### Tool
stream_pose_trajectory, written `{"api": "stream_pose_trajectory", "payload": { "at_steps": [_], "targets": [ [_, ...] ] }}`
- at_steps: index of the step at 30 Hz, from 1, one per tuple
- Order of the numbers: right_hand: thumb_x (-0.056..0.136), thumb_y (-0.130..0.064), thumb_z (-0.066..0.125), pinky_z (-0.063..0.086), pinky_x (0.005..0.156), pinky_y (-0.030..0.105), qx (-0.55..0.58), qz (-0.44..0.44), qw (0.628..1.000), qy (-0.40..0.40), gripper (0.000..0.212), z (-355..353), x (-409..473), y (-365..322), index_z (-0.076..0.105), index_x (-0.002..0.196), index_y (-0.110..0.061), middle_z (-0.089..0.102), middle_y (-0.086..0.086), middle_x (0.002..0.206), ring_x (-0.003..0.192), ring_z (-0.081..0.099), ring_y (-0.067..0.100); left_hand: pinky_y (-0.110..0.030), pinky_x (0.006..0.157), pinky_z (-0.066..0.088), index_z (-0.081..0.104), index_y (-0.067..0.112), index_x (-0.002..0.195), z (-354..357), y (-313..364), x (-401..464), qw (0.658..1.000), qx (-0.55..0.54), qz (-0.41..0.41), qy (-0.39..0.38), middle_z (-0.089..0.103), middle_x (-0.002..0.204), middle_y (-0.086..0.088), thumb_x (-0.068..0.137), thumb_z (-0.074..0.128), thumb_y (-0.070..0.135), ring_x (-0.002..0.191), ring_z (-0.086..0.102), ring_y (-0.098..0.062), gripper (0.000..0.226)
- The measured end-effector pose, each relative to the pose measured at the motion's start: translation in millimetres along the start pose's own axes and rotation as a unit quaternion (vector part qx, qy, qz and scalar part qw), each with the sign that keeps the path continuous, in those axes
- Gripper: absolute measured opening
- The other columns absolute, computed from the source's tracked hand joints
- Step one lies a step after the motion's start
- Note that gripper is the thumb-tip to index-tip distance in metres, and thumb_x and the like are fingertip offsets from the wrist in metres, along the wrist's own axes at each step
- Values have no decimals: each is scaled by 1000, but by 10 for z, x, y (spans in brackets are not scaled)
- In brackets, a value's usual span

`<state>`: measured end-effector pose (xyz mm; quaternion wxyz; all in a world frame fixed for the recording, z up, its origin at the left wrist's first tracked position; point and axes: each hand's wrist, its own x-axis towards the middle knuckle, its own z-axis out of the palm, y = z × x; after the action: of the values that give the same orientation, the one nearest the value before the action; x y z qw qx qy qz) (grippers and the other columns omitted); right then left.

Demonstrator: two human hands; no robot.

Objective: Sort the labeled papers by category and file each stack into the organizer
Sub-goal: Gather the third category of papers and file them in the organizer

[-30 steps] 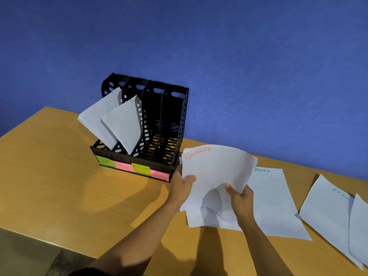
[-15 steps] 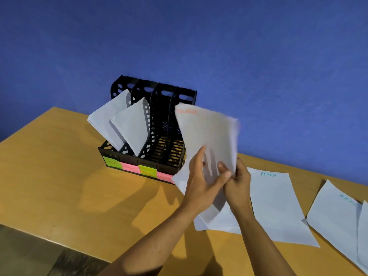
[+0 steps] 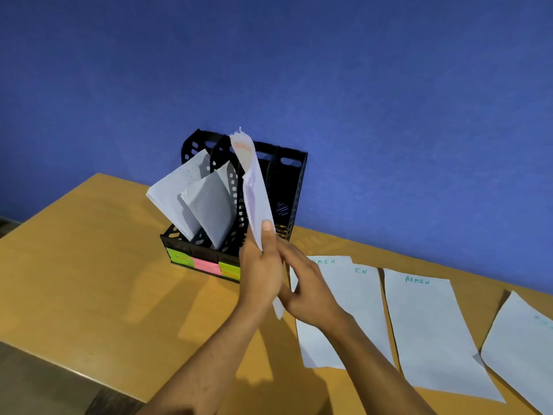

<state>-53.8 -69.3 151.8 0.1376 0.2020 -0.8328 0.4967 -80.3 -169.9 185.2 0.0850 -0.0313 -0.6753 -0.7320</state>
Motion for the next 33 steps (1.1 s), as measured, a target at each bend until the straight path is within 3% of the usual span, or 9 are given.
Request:
{"api": "stream_pose_trajectory", "payload": {
  "at_steps": [2,6,12,20,25,27,29,31,33],
  "targets": [
    [90,-21,69,32,115,28,2,15,1000,-20,69,46,25,78,34,149,-27,39,-9,154,143,33,9,-23,88,47,59,28,117,-98,24,95,1000,-3,-1,18,66,100,21,99,38,48,107,64,-9,34],
    [89,-62,55,26,115,21,-69,153,984,-58,73,193,-54,353,23,151,-41,29,-15,158,144,26,2,-31,104,41,45,48,119,-313,30,296,998,31,16,53,53,117,28,101,37,44,116,52,-1,21],
    [97,-52,49,17,119,38,-274,244,904,-220,80,369,-200,805,7,157,-21,5,1,165,151,7,20,-37,107,39,39,31,142,-525,-86,657,995,89,24,27,52,134,12,100,32,51,128,47,-14,47],
    [100,-41,47,-3,120,34,-337,201,894,-214,80,484,-218,948,-5,156,-18,-9,2,165,151,-11,19,-24,100,34,34,27,146,-414,-277,1086,992,123,20,-36,48,131,16,102,32,47,119,44,-4,49],
    [100,-36,50,-9,117,31,-343,195,896,-206,81,526,-234,969,-6,156,-18,-10,2,165,150,-13,19,0,88,33,37,23,145,-339,-474,1309,989,138,14,-57,48,129,18,101,32,45,114,44,4,49],
    [100,-36,50,-10,117,32,-349,194,893,-206,82,542,-241,973,-8,155,-18,-13,2,164,150,-15,18,-15,101,35,37,19,146,-306,-588,1380,989,135,5,-63,49,135,12,102,33,44,122,45,-5,51],
    [99,-35,50,-12,117,33,-352,196,892,-204,84,557,-260,972,-10,155,-18,-15,2,164,149,-18,18,-46,109,38,42,-1,139,-255,-741,1412,985,158,-12,-71,53,139,-18,101,33,45,127,48,-35,61],
    [98,-34,52,-14,117,34,-352,199,892,-201,87,576,-271,963,-12,155,-17,-17,2,163,148,-19,18,-68,98,31,35,-24,126,-217,-889,1404,979,186,-38,-73,41,126,-47,101,32,47,115,40,-63,75],
    [98,-32,53,-16,116,34,-358,199,889,-201,88,582,-284,965,-13,154,-17,-18,2,163,148,-20,19,-73,91,31,33,-29,121,-170,-1001,1360,975,203,-49,-77,39,119,-52,102,31,45,108,38,-69,76]
  ]
}}
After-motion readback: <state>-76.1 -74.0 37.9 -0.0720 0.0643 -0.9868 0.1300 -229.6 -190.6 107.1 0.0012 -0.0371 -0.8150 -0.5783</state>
